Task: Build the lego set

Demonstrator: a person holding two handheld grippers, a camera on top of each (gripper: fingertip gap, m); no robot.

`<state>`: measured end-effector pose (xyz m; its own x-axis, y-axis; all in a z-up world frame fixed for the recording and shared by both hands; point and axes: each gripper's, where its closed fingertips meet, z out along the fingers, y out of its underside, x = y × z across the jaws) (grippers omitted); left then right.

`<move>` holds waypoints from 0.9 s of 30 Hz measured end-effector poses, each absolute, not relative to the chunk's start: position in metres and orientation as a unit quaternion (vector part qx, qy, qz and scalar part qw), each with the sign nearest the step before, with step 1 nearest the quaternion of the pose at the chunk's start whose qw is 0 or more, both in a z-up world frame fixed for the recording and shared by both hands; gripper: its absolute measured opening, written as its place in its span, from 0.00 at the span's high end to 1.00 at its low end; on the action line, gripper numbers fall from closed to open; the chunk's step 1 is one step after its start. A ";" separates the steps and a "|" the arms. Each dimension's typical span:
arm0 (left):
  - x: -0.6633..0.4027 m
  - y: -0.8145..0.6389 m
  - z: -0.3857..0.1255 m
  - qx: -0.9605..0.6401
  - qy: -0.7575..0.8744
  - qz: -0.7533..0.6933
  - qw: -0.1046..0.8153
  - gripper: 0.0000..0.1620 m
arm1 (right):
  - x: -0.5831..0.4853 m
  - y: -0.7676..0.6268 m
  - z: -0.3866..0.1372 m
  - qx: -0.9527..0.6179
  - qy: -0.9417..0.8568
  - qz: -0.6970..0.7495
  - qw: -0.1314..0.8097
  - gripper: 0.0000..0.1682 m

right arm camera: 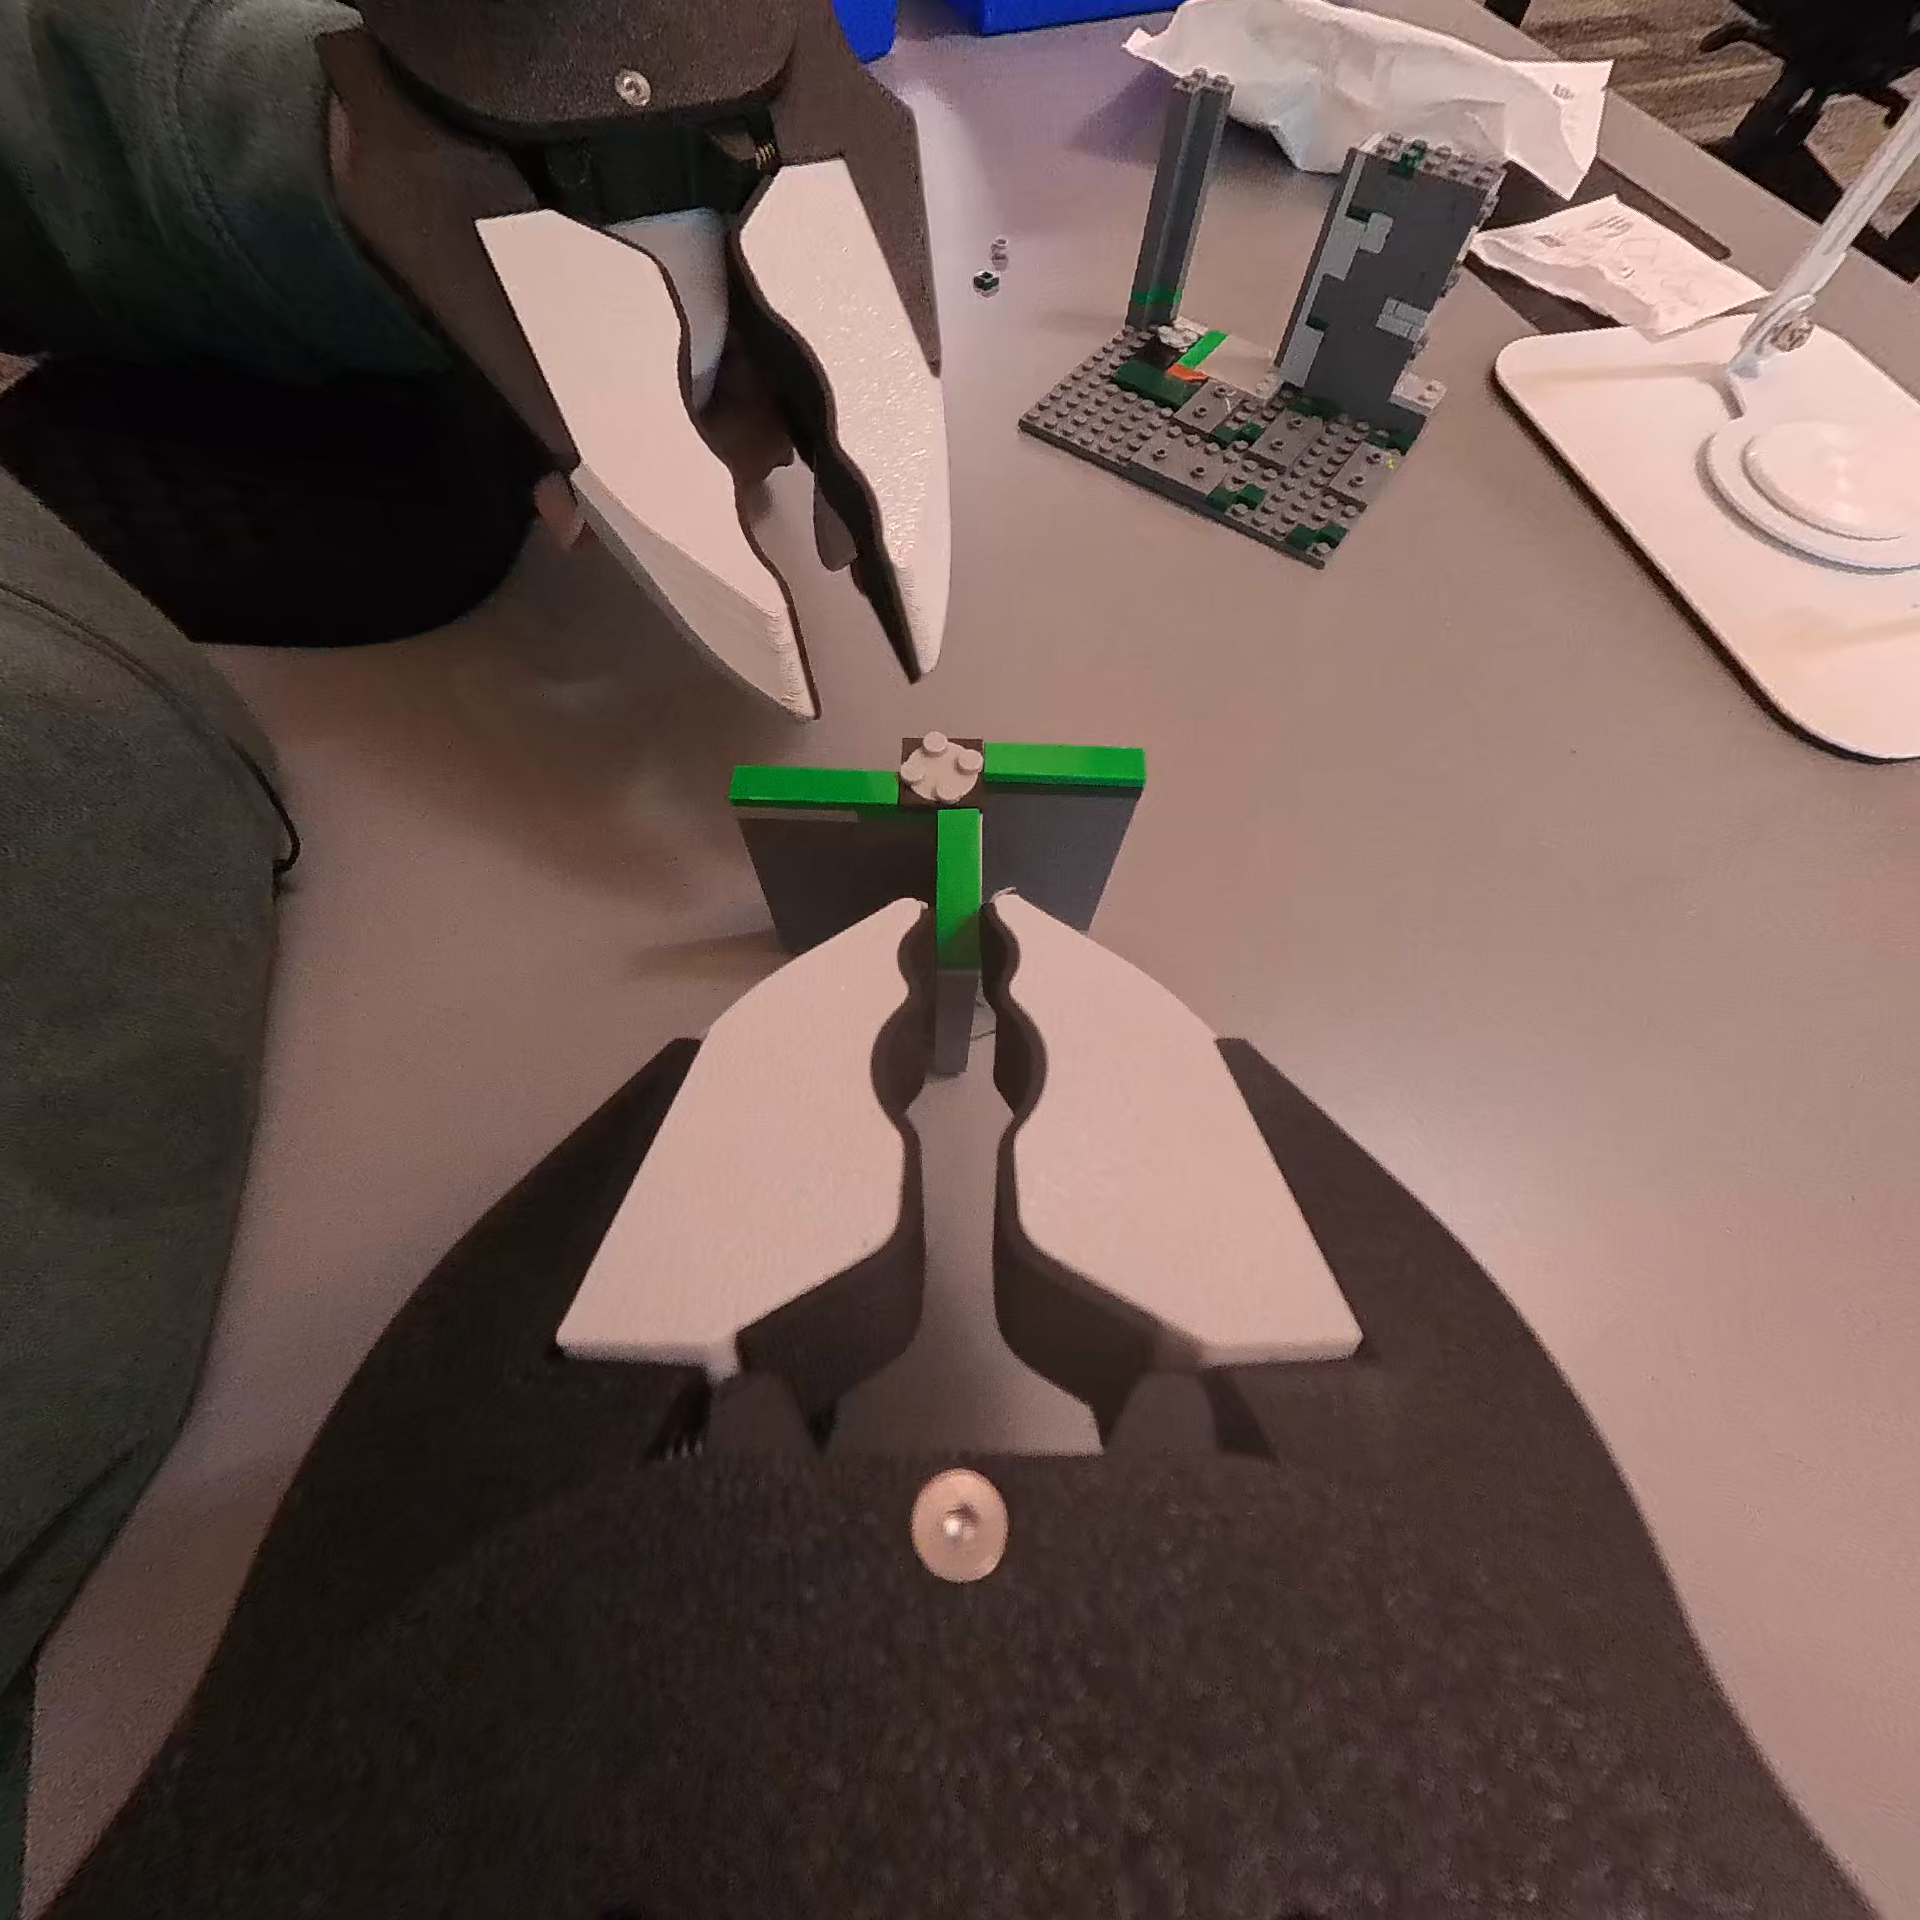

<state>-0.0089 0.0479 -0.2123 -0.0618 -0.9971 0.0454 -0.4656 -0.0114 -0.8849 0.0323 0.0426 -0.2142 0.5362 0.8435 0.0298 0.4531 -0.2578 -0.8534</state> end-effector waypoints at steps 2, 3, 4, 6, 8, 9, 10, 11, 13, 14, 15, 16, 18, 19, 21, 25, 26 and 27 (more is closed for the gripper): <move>-0.006 0.047 -0.210 -0.590 0.617 -0.395 0.340 0.88 | 0.032 0.043 -0.214 -0.762 -0.426 0.224 0.433 0.96; -0.005 0.047 -0.209 -0.588 0.618 -0.395 0.340 0.88 | 0.032 0.043 -0.214 -0.762 -0.427 0.223 0.433 0.96; -0.004 0.047 -0.208 -0.586 0.620 -0.395 0.341 0.88 | 0.032 0.043 -0.214 -0.761 -0.428 0.222 0.434 0.96; -0.002 0.047 -0.206 -0.581 0.624 -0.394 0.344 0.88 | 0.033 0.043 -0.216 -0.762 -0.431 0.220 0.431 0.95; 0.000 0.048 -0.203 -0.579 0.625 -0.393 0.346 0.88 | 0.033 0.043 -0.217 -0.763 -0.432 0.219 0.428 0.95; 0.001 0.048 -0.202 -0.578 0.626 -0.393 0.347 0.88 | 0.033 0.043 -0.217 -0.763 -0.432 0.220 0.428 0.95; 0.001 0.048 -0.201 -0.577 0.626 -0.393 0.348 0.88 | 0.032 0.043 -0.217 -0.763 -0.432 0.221 0.428 0.95; 0.002 0.048 -0.200 -0.576 0.627 -0.392 0.348 0.88 | 0.032 0.043 -0.217 -0.762 -0.433 0.219 0.429 0.95; 0.003 0.048 -0.199 -0.574 0.629 -0.389 0.351 0.88 | 0.031 0.043 -0.217 -0.762 -0.433 0.219 0.430 0.95; 0.003 0.048 -0.199 -0.573 0.630 -0.388 0.351 0.88 | 0.031 0.043 -0.217 -0.761 -0.433 0.219 0.431 0.95; 0.004 0.048 -0.199 -0.573 0.631 -0.388 0.351 0.88 | 0.031 0.043 -0.217 -0.761 -0.432 0.219 0.431 0.95; 0.004 0.048 -0.198 -0.572 0.632 -0.388 0.351 0.88 | 0.031 0.043 -0.217 -0.761 -0.432 0.219 0.432 0.94; 0.006 0.047 -0.198 -0.569 0.635 -0.388 0.350 0.88 | 0.031 0.043 -0.217 -0.760 -0.431 0.217 0.435 0.93; 0.006 0.046 -0.198 -0.568 0.637 -0.386 0.350 0.88 | 0.031 0.043 -0.217 -0.760 -0.431 0.217 0.435 0.93; 0.008 0.045 -0.198 -0.565 0.642 -0.383 0.349 0.88 | 0.032 0.043 -0.216 -0.759 -0.432 0.212 0.438 0.92; 0.008 0.050 -0.201 -0.569 0.647 -0.369 0.348 0.88 | 0.034 0.041 -0.213 -0.757 -0.428 0.209 0.447 0.92; 0.007 0.051 -0.201 -0.572 0.645 -0.370 0.346 0.88 | 0.034 0.041 -0.212 -0.757 -0.427 0.209 0.449 0.92; 0.006 0.052 -0.201 -0.574 0.643 -0.374 0.343 0.89 | 0.035 0.041 -0.212 -0.757 -0.426 0.209 0.449 0.93</move>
<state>0.0055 0.0522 -0.2006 -0.1065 -0.9942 -0.0116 -0.4807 0.0617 -0.8747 0.0345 0.0408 -0.2120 0.5505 0.8322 0.0665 0.4571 -0.2339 -0.8581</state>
